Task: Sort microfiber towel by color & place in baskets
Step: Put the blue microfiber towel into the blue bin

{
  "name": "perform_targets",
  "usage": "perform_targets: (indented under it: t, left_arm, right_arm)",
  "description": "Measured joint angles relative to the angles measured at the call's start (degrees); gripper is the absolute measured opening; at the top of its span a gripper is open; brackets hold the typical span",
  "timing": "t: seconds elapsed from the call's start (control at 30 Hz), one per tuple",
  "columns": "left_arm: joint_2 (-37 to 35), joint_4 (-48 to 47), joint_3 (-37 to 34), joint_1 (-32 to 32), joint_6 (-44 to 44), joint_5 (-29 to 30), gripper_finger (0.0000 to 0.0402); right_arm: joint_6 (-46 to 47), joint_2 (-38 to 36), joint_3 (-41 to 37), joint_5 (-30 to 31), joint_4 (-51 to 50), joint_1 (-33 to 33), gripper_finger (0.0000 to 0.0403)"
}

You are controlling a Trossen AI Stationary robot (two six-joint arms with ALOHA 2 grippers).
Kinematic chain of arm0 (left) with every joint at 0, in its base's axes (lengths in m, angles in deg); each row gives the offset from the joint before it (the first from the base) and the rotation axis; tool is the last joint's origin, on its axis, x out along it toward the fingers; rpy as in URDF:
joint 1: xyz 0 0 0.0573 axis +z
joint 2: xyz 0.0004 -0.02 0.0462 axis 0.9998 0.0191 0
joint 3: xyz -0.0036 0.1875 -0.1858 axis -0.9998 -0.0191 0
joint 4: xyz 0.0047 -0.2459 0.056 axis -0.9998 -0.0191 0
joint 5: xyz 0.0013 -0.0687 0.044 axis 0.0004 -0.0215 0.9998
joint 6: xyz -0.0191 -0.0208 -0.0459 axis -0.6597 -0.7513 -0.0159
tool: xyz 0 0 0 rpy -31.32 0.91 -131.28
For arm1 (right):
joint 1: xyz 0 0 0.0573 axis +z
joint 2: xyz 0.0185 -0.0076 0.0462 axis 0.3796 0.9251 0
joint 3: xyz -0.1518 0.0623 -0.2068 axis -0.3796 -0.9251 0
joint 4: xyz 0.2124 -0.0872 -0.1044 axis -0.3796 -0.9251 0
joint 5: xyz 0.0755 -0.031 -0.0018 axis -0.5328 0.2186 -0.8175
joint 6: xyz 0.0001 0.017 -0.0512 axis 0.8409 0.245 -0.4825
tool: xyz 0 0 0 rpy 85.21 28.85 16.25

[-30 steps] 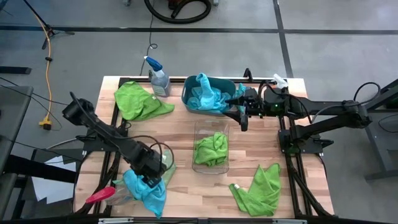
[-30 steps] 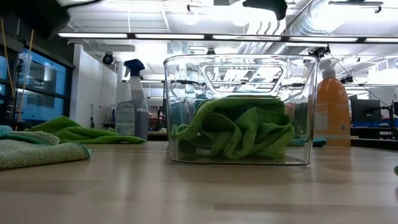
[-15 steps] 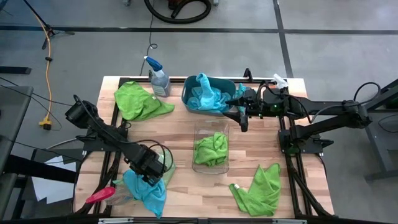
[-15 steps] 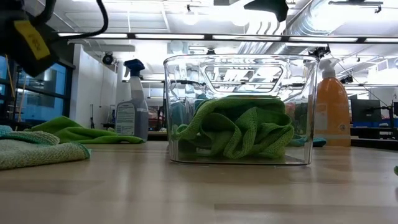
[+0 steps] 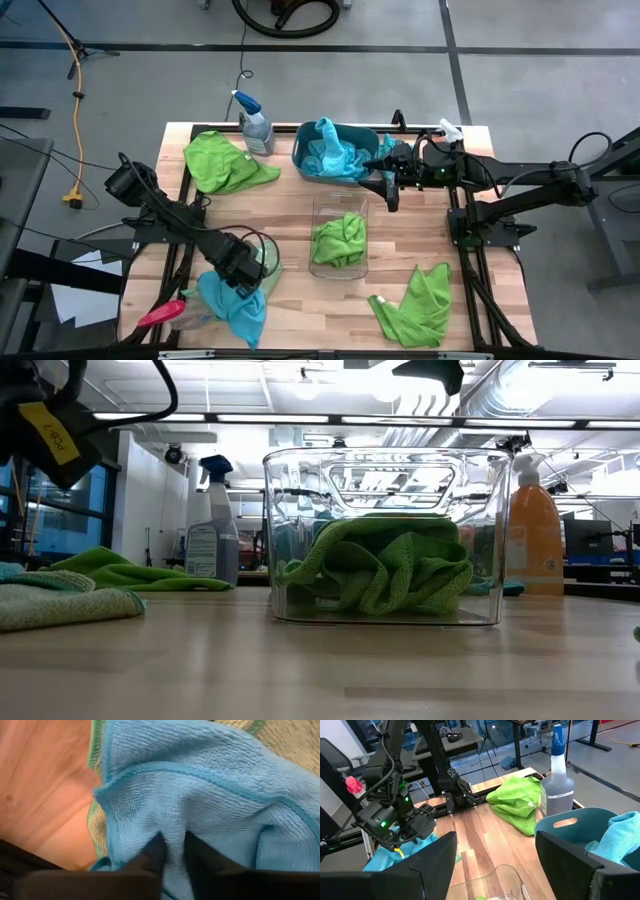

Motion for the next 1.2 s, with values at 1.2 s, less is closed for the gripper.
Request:
perform_targets:
  t: [1.2]
  left_arm:
    - [-30.1, -17.7, 19.08, 4.11, 24.27, 8.04, 0.0001]
  right_arm:
    - [6.05, 8.68, 0.11, -8.05, 6.64, 1.93, 0.0268]
